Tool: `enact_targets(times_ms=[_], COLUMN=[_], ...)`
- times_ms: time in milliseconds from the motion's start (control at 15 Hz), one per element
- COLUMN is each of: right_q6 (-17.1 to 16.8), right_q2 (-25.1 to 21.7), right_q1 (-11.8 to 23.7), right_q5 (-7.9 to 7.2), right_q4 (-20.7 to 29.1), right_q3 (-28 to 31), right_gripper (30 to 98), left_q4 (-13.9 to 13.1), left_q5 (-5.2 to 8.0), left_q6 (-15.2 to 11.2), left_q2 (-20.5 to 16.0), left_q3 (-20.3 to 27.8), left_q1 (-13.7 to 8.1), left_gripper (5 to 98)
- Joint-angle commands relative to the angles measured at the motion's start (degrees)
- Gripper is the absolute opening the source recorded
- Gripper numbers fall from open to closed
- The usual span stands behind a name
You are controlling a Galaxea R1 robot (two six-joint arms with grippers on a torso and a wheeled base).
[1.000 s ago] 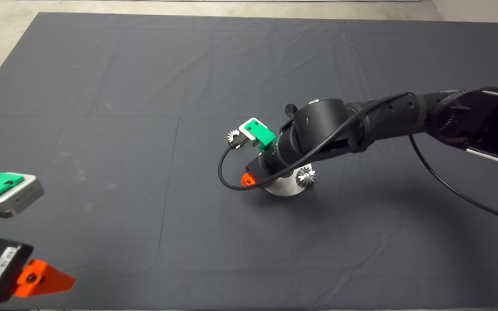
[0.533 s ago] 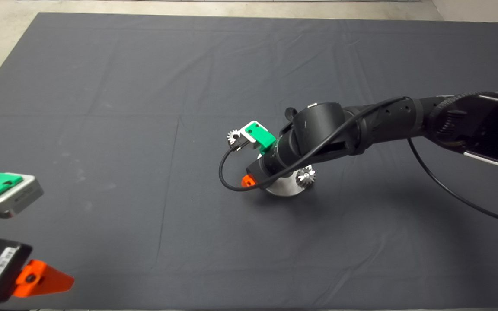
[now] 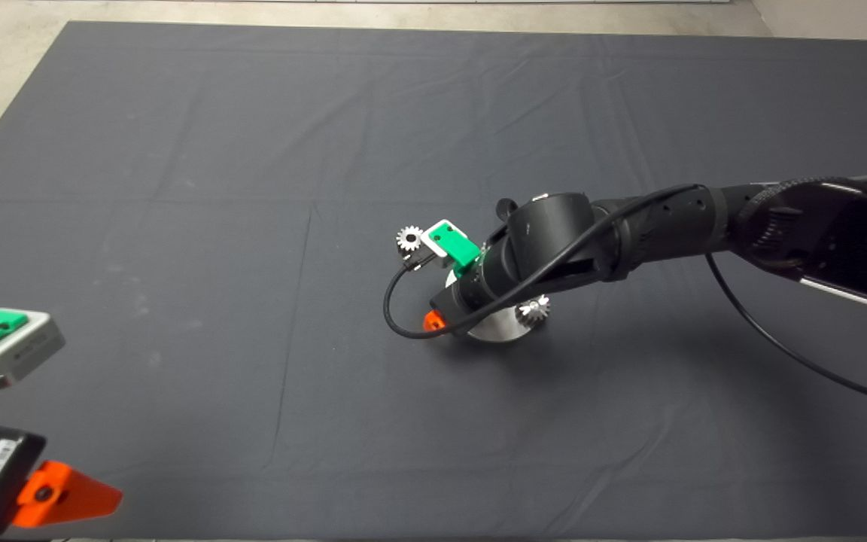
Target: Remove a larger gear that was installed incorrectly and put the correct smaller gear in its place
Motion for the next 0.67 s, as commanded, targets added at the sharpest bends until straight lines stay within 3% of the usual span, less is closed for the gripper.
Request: enact_targets(times_ms=[0,600], right_q6=[-0.24,-0.03], right_q2=[-0.11,-0.58], right_q1=[0.42,-0.02], right_q5=[0.04,-0.40], right_q4=[-2.37,-3.86], right_q3=[-0.04,0.01], right_gripper=[91.5,79.7], left_q4=[0.18,0.18], left_q5=[0.99,0.99], left_q6=[0.48,0.53], left_q2=[0.06,-0.12], left_q3=[0.67,0.67], left_q1=[-0.07,0.00], left_gripper=[98.3,98.3])
